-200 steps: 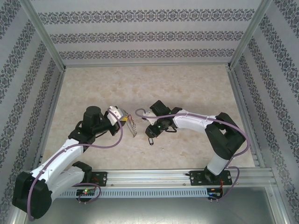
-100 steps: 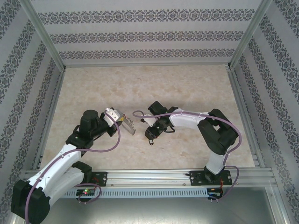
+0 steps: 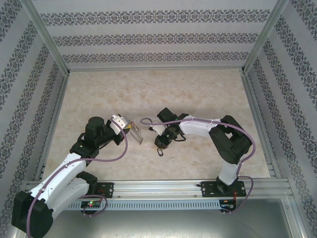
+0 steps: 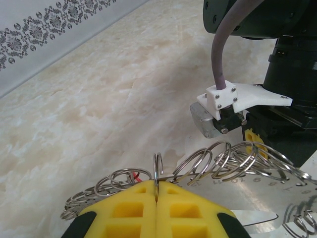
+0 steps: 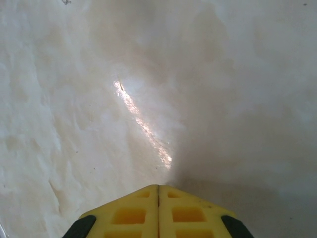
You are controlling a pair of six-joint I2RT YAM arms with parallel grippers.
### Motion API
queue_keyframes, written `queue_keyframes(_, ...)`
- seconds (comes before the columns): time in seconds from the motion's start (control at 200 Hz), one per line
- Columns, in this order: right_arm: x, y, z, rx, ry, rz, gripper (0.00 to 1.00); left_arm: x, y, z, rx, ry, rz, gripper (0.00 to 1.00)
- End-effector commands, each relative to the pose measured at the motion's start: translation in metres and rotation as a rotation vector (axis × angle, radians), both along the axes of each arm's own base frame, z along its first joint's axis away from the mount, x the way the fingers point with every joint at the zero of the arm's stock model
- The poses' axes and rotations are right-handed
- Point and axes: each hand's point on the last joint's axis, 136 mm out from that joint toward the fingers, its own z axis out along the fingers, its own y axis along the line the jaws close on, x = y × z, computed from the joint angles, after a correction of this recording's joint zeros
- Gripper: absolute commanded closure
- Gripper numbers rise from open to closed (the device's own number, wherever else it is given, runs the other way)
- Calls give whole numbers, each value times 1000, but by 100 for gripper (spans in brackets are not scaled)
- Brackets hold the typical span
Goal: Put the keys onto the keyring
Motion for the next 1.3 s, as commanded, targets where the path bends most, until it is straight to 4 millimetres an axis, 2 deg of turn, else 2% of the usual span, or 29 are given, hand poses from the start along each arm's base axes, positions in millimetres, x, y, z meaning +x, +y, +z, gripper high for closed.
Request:
queue_keyframes(0.0,0,-4,5,7,16,-9,97,1,-2,9,-22,-29,3,100)
queue_keyframes(0.28,17,-19,8,14,-3,-121,97,2,-3,8,-21,-26,-3,100)
queue_keyframes(0.395,15,-21,7,20,14,-128,90,1,-3,8,-23,-27,-3,100)
queue_keyframes(0.635,12,-22,3,8,32,-125,84,1,-4,7,-23,-24,-6,100)
queue_keyframes(1.294,7,-27,-4,-24,52,-122,86,1,-4,6,-23,-20,-11,100)
